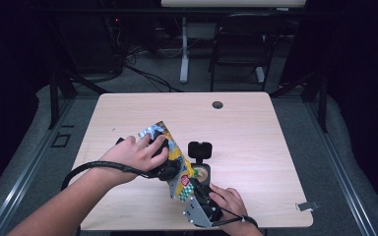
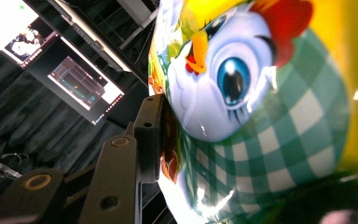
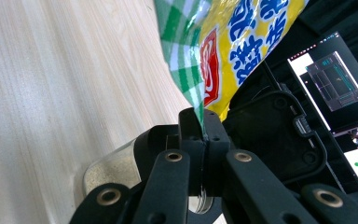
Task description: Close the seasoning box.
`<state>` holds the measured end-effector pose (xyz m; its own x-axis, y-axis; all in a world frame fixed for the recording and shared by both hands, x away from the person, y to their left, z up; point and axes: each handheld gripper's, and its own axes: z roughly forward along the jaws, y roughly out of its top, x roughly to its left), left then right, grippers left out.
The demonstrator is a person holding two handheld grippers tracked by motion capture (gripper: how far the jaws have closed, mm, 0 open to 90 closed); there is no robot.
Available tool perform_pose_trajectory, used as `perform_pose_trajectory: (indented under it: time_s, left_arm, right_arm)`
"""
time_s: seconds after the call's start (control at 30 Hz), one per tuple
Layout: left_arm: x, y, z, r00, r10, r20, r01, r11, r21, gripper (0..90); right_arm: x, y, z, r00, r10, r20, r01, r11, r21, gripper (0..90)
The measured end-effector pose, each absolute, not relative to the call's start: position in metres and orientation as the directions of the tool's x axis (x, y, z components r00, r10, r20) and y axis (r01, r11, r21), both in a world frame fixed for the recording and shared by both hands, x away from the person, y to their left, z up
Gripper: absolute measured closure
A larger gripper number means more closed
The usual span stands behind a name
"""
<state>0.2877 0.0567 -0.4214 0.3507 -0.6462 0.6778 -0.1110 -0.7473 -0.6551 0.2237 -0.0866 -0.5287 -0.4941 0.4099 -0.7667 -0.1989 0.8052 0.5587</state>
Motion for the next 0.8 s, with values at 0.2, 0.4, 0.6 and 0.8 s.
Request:
perform_pose_trajectory:
  time_s: [0.2,0.4,0.6,0.8]
  left_arm:
    - [0.2876,0.0555,-0.4205,0.362,-0.644,0.674,-0.112,-0.748,-0.654,63.2]
    - [0.2877,0.0548,-0.4201,0.347,-0.649,0.677,-0.112,-0.745,-0.658,63.4]
    - [0.2880,0.0552,-0.4198,0.359,-0.645,0.674,-0.111,-0.747,-0.656,63.8]
    - [0.2880,0.0553,-0.4196,0.357,-0.647,0.674,-0.110,-0.745,-0.657,64.0]
  right_arm:
    - [0.2238,-0.0866,-0.5286,-0.498,0.411,-0.764,-0.197,0.804,0.561,89.5]
    - [0.2238,-0.0868,-0.5286,-0.492,0.417,-0.764,-0.196,0.802,0.564,89.5]
    - [0.2250,-0.0861,-0.5290,-0.497,0.424,-0.757,-0.199,0.793,0.575,89.5]
    - [0.2253,-0.0857,-0.5289,-0.498,0.427,-0.755,-0.199,0.791,0.578,89.5]
